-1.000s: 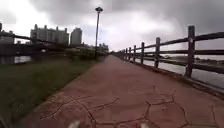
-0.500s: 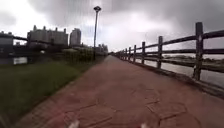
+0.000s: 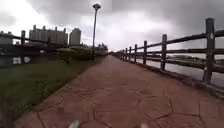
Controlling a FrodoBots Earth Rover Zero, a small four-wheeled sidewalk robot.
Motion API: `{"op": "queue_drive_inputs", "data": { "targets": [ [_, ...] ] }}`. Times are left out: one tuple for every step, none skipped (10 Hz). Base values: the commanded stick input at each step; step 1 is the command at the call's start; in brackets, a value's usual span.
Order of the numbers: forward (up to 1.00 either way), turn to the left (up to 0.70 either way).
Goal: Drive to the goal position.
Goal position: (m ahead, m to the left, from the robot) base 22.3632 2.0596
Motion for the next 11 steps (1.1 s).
{"op": "queue_drive_inputs", "data": {
  "targets": [
    [0.7,0.0],
    [0.7,0.0],
    [0.7,0.0],
    [0.7,0.0],
    [0.7,0.0],
    [0.7,0.0],
    [0.7,0.0],
    [0.7,0.0],
    [0.7,0.0],
    [0.7,0.0],
    [0.7,0.0]
  ]
}}
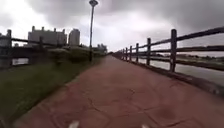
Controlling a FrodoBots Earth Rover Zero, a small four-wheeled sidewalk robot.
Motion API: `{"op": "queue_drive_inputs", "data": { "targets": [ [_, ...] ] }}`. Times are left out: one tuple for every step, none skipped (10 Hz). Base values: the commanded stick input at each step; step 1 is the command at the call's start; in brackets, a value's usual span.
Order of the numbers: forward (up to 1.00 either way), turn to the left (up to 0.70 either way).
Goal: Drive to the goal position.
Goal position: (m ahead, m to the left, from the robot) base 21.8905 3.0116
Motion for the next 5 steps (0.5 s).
{"op": "queue_drive_inputs", "data": {
  "targets": [
    [0.7,0.0],
    [0.7,0.0],
    [0.7,0.0],
    [0.7,0.0],
    [0.7,0.0]
  ]
}}
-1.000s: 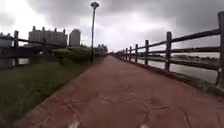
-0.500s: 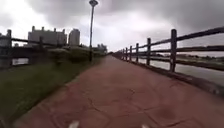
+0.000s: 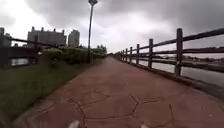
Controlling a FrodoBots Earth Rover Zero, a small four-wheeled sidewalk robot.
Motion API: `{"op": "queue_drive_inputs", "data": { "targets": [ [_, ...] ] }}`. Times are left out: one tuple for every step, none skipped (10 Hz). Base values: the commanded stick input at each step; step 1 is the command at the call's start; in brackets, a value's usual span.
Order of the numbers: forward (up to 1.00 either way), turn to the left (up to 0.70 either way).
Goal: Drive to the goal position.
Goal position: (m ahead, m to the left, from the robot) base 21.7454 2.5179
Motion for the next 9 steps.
{"op": "queue_drive_inputs", "data": {
  "targets": [
    [0.7,0.0],
    [0.7,0.0],
    [0.7,0.0],
    [0.7,0.0],
    [0.7,0.0],
    [0.7,0.0],
    [0.7,0.0],
    [0.7,0.0],
    [0.7,0.0]
  ]
}}
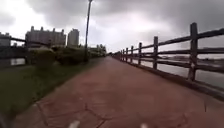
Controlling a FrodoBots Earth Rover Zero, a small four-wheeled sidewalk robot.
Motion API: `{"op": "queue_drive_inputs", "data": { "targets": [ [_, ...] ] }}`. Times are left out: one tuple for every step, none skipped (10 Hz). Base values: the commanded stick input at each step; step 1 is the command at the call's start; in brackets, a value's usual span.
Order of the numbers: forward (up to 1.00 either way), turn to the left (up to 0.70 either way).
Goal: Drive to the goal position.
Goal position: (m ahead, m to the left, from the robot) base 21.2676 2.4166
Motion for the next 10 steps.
{"op": "queue_drive_inputs", "data": {
  "targets": [
    [0.7,0.0],
    [0.7,0.0],
    [0.7,0.0],
    [0.7,0.0],
    [0.7,0.0],
    [0.7,0.0],
    [0.7,0.0],
    [0.7,0.0],
    [0.7,0.0],
    [0.7,0.0]
  ]
}}
